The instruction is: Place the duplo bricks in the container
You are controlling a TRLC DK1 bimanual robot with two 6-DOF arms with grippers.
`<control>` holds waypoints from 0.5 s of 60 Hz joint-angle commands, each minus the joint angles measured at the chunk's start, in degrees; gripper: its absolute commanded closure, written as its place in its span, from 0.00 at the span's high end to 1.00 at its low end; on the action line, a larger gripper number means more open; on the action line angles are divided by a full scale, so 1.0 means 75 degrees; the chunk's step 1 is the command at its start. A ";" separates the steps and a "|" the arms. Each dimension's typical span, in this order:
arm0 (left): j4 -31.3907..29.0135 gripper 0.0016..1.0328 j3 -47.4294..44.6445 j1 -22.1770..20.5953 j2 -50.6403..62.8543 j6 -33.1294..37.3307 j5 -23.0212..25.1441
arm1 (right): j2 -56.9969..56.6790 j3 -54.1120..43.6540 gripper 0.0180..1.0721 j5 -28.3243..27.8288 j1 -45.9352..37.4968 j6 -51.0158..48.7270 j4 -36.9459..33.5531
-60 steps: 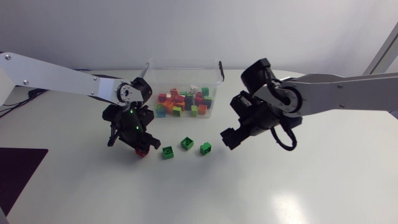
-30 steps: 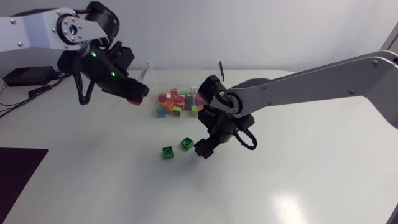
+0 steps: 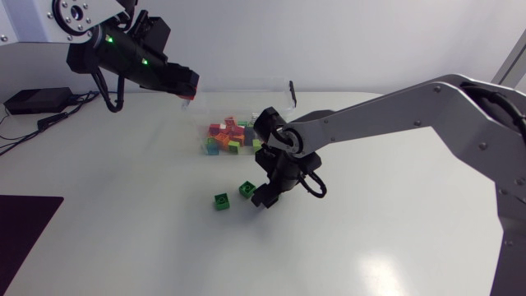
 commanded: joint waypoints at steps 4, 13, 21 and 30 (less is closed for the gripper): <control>0.0313 0.23 0.0509 -0.0099 0.0379 -0.0244 0.0101 | 0.0237 0.0156 0.39 0.0071 0.0059 0.0050 0.0219; 0.0711 0.23 0.0767 -0.0134 0.0765 -0.0373 0.0101 | 0.0225 0.0109 0.26 0.0036 0.0036 0.0027 0.0500; 0.1016 0.24 0.1001 -0.0134 0.1187 -0.0514 0.0101 | -0.0162 -0.0032 0.26 0.0013 -0.0011 0.0015 0.0477; 0.1344 0.24 0.1177 -0.0228 0.1597 -0.0631 0.0101 | -0.0853 -0.0032 0.26 -0.0081 -0.0222 -0.0067 0.0348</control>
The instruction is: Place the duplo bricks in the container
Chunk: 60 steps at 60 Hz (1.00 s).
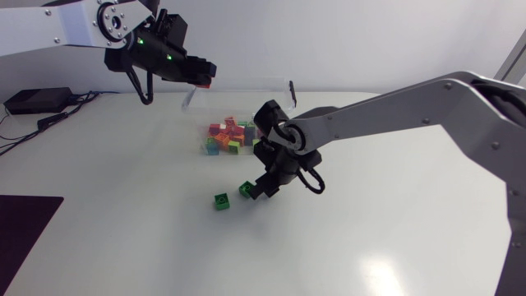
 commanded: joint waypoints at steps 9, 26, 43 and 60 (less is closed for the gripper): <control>0.0398 0.25 0.0455 -0.0287 0.0643 -0.0337 0.0074 | -0.1168 0.0053 0.26 -0.0181 -0.0363 -0.0082 -0.0165; 0.1488 0.29 0.0326 -0.0334 0.0936 -0.0430 -0.0160 | -0.1930 0.0335 0.26 -0.0228 -0.0422 -0.0105 -0.0048; 0.2496 0.91 0.0033 -0.0299 0.0737 -0.0571 -0.0734 | -0.2012 0.1049 0.26 -0.0274 -0.0457 0.0000 0.0128; 0.2601 0.95 -0.1034 -0.0311 -0.0798 -0.0055 -0.1086 | -0.1672 0.1624 0.27 -0.0274 -0.0703 0.0176 0.0819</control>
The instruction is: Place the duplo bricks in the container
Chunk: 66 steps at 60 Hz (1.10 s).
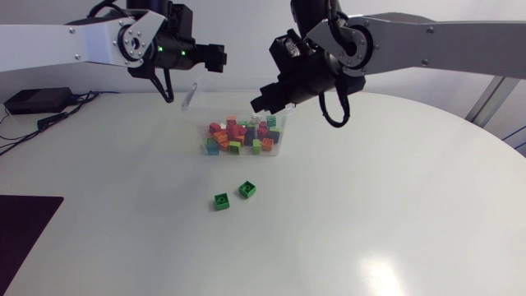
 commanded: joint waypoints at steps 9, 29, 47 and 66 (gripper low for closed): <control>-0.0537 0.95 -0.1558 0.0098 -0.1900 0.0886 0.0335 | 0.0579 0.0775 0.27 0.0020 -0.0194 0.0197 0.0366; -0.0595 0.95 -0.4218 0.0145 -0.3740 0.2070 0.1156 | 0.1435 0.1373 0.27 0.0114 -0.0217 0.0279 0.1209; -0.0841 0.95 -0.5015 0.0145 -0.3869 0.2879 0.1917 | 0.2173 0.1806 0.27 0.0184 -0.0240 0.0279 0.1901; -0.2001 0.93 -0.4816 -0.0312 -0.2955 0.4707 0.2199 | 0.2982 0.2779 0.96 0.0829 -0.0053 0.0255 0.1701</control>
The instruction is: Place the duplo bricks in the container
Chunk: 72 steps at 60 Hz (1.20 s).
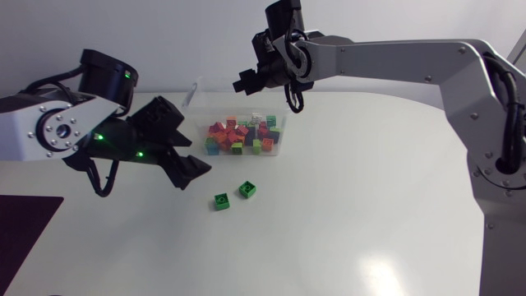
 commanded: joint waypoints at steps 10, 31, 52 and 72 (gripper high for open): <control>-0.0994 0.93 0.0674 -0.0387 0.1185 0.1561 0.0021 | -0.0926 -0.0875 0.96 0.0168 0.0099 0.0130 0.0495; -0.2295 0.91 0.1999 -0.0586 0.3048 0.2862 -0.0612 | -0.3293 -0.3781 0.96 -0.0137 -0.0077 -0.0046 0.0823; -0.2400 0.83 0.2631 -0.0914 0.4489 0.2827 -0.1045 | -0.4489 -0.5926 0.96 -0.0184 0.0145 -0.0186 0.1022; -0.2400 0.32 0.3159 -0.0926 0.5239 0.2557 -0.1022 | -0.4817 -0.6992 0.95 -0.0266 0.0415 -0.0245 0.1022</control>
